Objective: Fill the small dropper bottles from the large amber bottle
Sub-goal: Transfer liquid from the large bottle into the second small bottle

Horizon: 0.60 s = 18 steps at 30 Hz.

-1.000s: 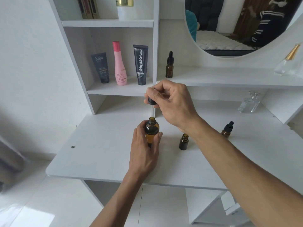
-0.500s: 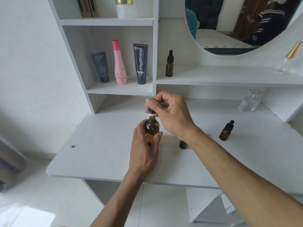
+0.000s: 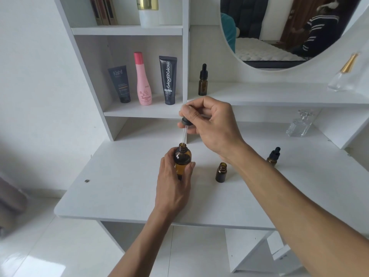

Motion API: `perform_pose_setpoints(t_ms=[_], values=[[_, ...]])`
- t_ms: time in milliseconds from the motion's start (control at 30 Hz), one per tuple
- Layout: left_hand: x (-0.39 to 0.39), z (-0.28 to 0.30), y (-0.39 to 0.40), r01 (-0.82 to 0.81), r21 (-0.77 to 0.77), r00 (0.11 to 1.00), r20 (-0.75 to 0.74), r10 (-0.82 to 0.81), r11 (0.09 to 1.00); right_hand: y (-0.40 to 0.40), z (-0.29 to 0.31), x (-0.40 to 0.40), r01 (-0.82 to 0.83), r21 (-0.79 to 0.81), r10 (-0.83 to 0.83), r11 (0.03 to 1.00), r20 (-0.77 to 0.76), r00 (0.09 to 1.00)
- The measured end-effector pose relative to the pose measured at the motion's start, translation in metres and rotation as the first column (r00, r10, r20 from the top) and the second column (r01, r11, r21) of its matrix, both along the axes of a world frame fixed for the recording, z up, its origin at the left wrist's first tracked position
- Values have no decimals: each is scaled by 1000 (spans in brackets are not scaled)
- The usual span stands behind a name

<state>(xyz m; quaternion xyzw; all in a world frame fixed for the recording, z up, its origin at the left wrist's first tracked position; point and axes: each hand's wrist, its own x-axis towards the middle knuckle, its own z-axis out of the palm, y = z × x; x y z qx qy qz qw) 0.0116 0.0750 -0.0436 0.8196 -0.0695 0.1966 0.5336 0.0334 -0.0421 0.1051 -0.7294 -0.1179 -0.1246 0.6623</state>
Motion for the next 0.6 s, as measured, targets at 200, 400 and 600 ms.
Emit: perform_pose_setpoints(t_ms=[200,400,600], values=[[-2,4,-1,-3,-15,1000,-3,3,1000,-4,13,-3,25,71,-28,997,31,999],[-2,4,0,-13,2,1000,-19,13,1000,-13,21,-7,72,102,-79,992,62,995],[-2,3,0,-6,10,999,-45,6,1000,-38,16,-11,118,126,-121,985,15,992]])
